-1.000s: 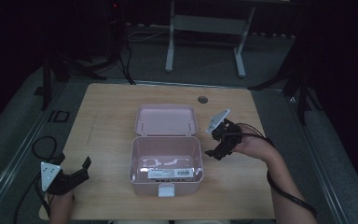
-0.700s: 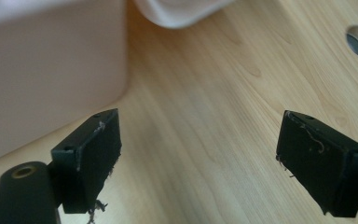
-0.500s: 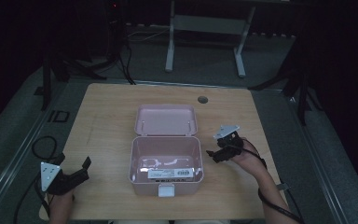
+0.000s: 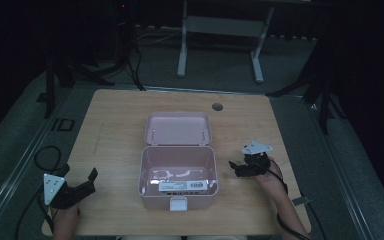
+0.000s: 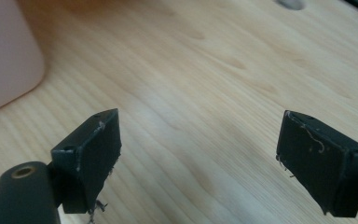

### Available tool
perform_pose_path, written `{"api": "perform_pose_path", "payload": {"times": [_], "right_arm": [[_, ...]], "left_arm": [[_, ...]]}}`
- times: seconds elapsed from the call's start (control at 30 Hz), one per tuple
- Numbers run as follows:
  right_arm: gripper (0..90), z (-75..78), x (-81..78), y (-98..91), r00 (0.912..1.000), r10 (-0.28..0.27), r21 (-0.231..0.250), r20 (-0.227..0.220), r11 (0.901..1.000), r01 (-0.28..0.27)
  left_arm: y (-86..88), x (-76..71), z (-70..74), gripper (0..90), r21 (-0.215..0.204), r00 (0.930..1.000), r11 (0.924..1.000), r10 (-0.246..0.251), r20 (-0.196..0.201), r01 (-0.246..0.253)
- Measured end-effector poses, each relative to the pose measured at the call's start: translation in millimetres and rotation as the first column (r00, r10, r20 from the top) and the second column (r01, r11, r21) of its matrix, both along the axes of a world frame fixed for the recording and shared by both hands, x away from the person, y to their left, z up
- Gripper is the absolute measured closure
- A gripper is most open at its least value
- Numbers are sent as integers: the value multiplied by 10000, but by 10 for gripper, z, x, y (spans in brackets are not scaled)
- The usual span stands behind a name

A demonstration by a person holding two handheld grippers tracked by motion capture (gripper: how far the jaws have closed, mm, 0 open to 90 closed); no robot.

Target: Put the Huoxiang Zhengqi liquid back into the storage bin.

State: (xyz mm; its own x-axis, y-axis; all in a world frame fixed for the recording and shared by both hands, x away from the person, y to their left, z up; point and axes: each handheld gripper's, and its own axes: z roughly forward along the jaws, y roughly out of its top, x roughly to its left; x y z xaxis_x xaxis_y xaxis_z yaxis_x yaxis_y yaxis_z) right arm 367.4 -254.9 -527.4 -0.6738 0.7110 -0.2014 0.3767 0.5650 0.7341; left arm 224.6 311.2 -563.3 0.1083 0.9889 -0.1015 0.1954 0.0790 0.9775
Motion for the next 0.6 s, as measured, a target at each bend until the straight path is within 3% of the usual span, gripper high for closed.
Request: {"api": "perform_pose_path", "payload": {"times": [0.17,0.37,0.5,0.6], "right_arm": [[133,-17,-40,-145,9991,-414,319,54,9986,412],[133,-24,-98,-288,9918,-1234,884,324,9888,1202],[133,-32,-131,-398,9863,-1631,1402,240,9774,1582],[133,-48,-162,-481,9775,-2098,1783,232,9629,2025]], "left_arm": [[-2,1,1,29,43,10000,10000,0,-25,0],[-1,1,1,29,15,10000,10000,10,-16,-10],[-1,1,1,29,29,10000,10000,4,-19,-4],[-1,2,0,29,8,10000,10000,6,-13,-6]]}}
